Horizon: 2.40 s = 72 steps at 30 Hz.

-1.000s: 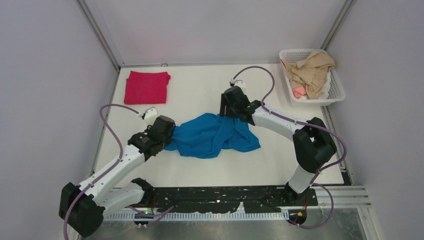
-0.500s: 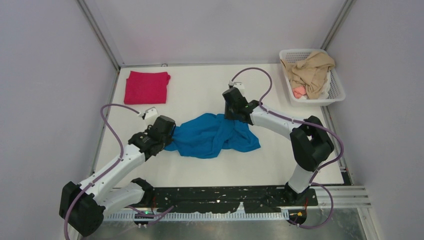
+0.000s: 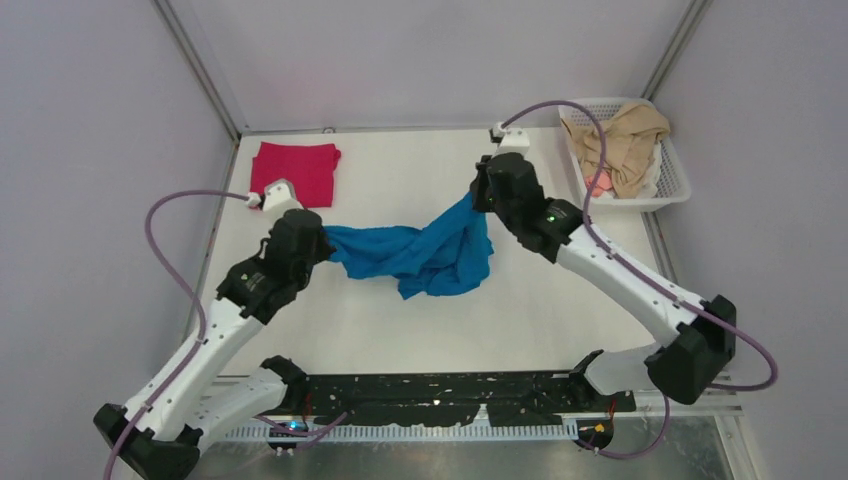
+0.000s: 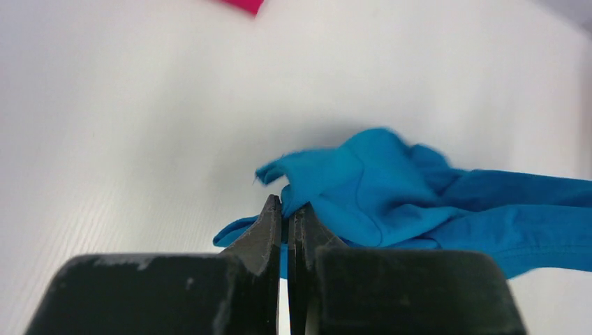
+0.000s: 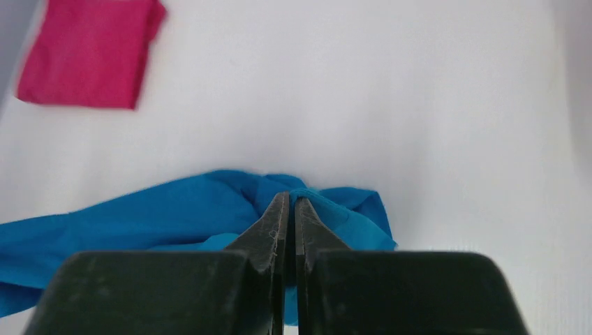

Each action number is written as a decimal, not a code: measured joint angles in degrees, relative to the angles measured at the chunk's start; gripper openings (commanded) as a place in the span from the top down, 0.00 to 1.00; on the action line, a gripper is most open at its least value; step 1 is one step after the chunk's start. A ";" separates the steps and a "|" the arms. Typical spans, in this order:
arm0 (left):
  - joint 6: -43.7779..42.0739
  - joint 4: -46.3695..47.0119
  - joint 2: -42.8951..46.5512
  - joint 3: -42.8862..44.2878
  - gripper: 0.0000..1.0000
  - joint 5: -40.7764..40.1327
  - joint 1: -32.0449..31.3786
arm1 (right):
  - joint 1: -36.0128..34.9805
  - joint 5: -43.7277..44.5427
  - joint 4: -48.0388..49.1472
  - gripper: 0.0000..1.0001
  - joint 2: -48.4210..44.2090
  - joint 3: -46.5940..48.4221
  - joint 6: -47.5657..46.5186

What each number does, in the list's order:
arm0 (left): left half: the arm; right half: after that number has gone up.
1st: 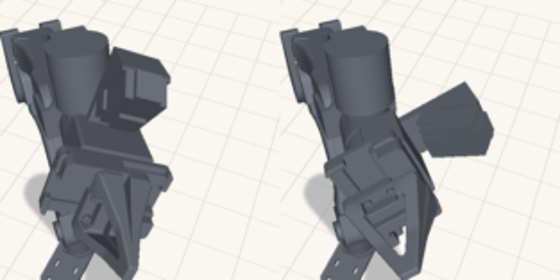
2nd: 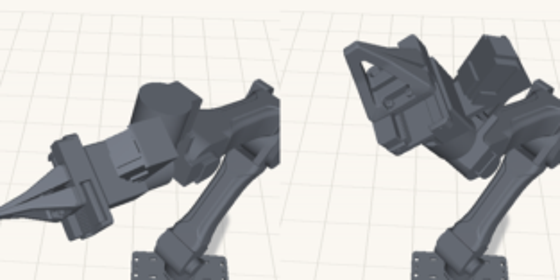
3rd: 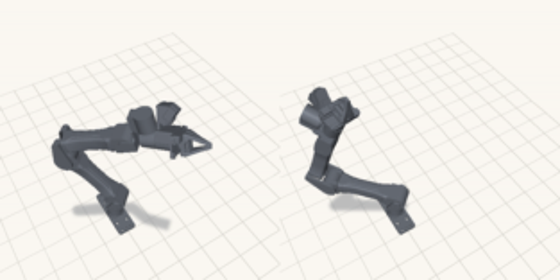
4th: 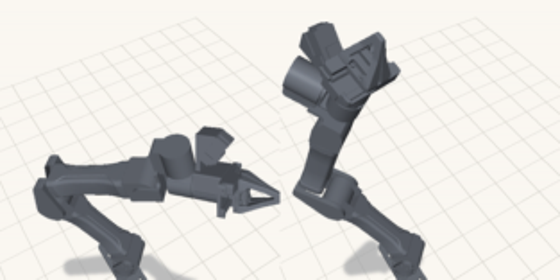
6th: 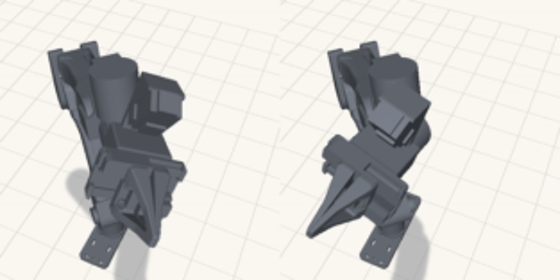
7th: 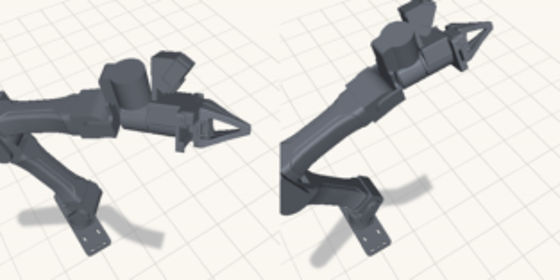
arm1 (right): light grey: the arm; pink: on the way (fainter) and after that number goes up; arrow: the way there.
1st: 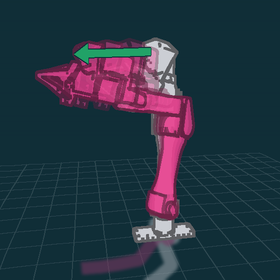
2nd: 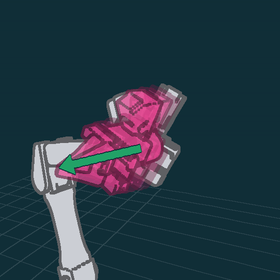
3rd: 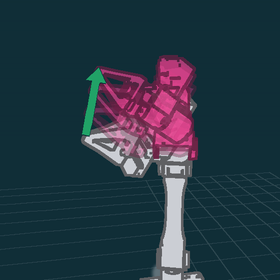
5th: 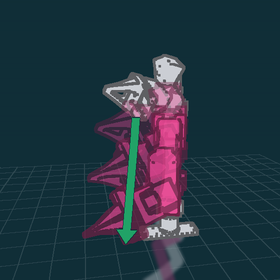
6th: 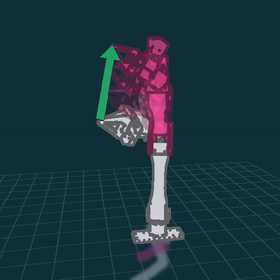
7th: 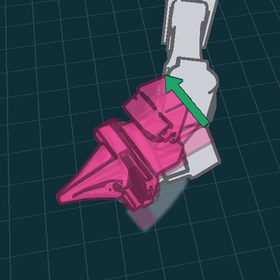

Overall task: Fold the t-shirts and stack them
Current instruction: Flatten out the tshirt

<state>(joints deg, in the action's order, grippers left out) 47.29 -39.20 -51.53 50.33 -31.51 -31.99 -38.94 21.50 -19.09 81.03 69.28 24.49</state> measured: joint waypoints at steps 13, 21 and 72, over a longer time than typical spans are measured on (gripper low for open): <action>-18.53 5.90 9.40 36.74 1.00 10.03 -0.04 | 0.00 -7.26 -4.85 0.94 -21.81 26.58 -10.45; -22.08 5.92 9.42 47.10 1.00 22.05 -0.04 | 0.00 -15.52 -8.13 0.94 -25.90 36.22 -11.15; -16.85 17.55 -18.95 -2.10 1.00 35.47 14.69 | 21.05 -16.26 6.67 0.94 -22.16 -22.38 -6.43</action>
<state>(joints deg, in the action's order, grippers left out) 30.44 -21.65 -70.48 48.23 3.97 -17.30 -17.89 5.23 -12.43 58.87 46.89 18.06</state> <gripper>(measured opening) 0.023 0.088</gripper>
